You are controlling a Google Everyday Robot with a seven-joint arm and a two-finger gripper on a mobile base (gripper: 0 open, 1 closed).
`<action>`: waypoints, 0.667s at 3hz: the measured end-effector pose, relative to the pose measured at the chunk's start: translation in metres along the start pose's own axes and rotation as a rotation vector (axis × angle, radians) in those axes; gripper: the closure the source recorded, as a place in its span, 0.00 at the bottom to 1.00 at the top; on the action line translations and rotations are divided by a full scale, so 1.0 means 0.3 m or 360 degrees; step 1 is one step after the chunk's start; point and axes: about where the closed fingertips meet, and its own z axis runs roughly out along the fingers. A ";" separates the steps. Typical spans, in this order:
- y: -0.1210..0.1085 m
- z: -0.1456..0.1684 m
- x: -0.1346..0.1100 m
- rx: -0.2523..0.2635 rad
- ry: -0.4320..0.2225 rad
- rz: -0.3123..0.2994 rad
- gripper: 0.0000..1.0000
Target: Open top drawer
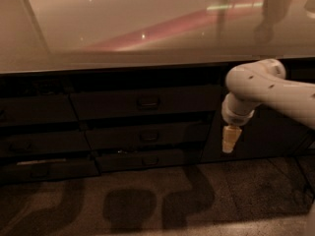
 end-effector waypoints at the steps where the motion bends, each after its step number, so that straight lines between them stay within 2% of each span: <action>1: 0.058 -0.019 -0.171 0.0077 0.0148 -0.0168 0.00; 2: 0.061 -0.004 -0.154 0.0095 0.0201 -0.0150 0.00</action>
Offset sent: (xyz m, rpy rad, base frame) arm -0.0067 0.0454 0.0029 -0.1006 -0.0244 0.0680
